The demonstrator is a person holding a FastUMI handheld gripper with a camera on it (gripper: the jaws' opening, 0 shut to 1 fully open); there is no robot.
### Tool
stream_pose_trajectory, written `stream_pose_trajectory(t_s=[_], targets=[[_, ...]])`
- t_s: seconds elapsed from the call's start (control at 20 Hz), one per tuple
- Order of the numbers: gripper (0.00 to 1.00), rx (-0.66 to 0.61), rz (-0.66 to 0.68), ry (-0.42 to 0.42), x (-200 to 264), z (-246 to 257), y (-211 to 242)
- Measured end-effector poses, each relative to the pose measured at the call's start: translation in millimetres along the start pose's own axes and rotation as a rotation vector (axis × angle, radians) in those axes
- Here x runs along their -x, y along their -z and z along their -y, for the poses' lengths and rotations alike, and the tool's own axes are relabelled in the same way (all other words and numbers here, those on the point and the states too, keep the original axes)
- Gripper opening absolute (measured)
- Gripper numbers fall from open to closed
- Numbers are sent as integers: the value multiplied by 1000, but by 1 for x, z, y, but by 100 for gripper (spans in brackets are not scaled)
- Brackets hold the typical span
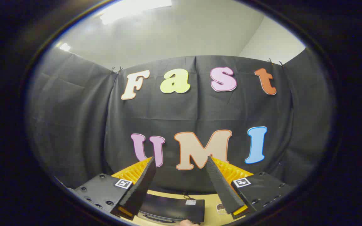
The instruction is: Open the toaster oven, put the food inside, and close the toaster oven door.
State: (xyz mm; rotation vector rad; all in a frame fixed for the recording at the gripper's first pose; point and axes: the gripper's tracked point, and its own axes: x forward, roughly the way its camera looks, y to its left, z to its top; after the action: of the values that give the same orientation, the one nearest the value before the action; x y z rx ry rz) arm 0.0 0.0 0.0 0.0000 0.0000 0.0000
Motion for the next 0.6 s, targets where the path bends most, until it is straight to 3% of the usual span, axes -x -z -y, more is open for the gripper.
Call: stream_pose_trajectory(t_s=[0.6], targets=[[100,14,-36,-28,-11,-40,19]])
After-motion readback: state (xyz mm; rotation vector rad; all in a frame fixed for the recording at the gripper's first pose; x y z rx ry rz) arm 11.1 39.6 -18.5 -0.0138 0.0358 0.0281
